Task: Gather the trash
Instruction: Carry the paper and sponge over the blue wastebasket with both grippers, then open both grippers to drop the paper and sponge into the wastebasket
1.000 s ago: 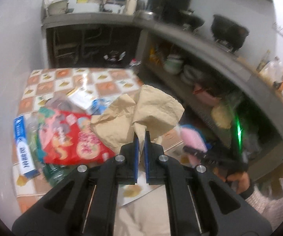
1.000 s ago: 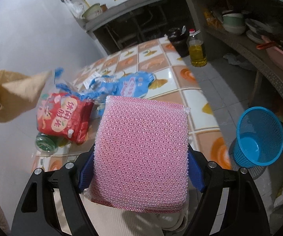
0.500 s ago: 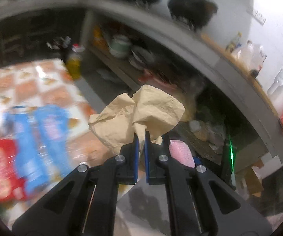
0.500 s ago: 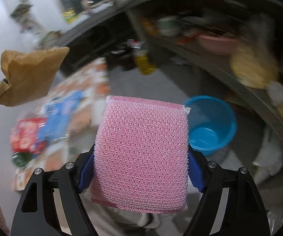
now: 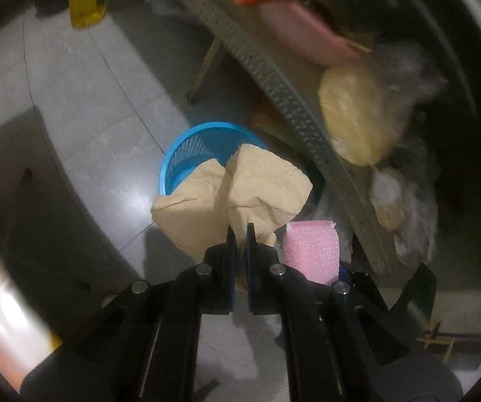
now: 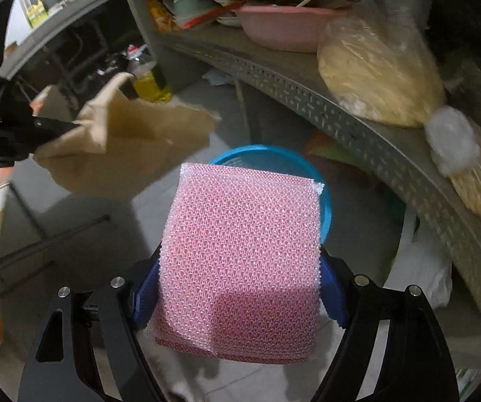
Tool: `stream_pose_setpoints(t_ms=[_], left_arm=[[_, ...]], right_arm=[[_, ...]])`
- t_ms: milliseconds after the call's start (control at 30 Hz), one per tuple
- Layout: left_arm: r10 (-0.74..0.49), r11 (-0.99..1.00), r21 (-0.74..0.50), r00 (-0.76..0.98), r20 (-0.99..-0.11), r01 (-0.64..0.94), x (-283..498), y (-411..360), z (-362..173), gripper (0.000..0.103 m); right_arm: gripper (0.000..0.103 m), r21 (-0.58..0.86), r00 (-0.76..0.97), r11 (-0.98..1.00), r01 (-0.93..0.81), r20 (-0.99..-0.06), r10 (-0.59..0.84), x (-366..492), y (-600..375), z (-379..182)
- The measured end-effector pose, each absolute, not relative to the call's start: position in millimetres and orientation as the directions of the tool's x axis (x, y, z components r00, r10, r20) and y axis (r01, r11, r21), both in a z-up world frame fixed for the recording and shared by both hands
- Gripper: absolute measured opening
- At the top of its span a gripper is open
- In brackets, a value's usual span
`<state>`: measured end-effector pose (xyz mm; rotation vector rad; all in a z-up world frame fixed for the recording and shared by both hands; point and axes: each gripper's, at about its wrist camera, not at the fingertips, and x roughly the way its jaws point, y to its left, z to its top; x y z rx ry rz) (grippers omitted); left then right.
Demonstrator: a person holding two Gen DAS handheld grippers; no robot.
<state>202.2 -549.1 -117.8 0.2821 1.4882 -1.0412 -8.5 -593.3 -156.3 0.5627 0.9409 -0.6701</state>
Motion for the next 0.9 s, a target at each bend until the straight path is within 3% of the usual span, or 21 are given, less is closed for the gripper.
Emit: stream_pose_setpoints(t_ms=[133,200,333,467,900], left_arm=[[-0.370,0.596,-0.424,-0.236,-0.899,0.681,218,-586,-153,0.004],[-0.365,0.609,-0.439,-0.258,-0.895,0.661,221,-599,-167,0.010],[-0.358,0.623,-0.458,-0.288,-0.888,0.634,228,-614,-187,0.044],[-0.396,0.596,-0.494,-0.303,-0.867,0.633,228,-612,-184,0.057],[-0.487,0.560,-0.507,-0.235,-0.841,0.655,236,-562,-113,0.069]], right_arm=[[0.078,0.089,0.364,0.657,0.748,-0.883,-0.295,20,-627,-189],[0.080,0.063,0.321,0.651,0.757,-0.903,-0.286,32,-641,-209],[0.081,0.020,0.246,0.613,0.790,-0.926,-0.286,43,-662,-241],[0.082,0.022,0.248,0.597,0.802,-0.921,-0.299,39,-666,-244],[0.090,0.024,0.313,0.653,0.757,-0.890,-0.331,47,-657,-225]])
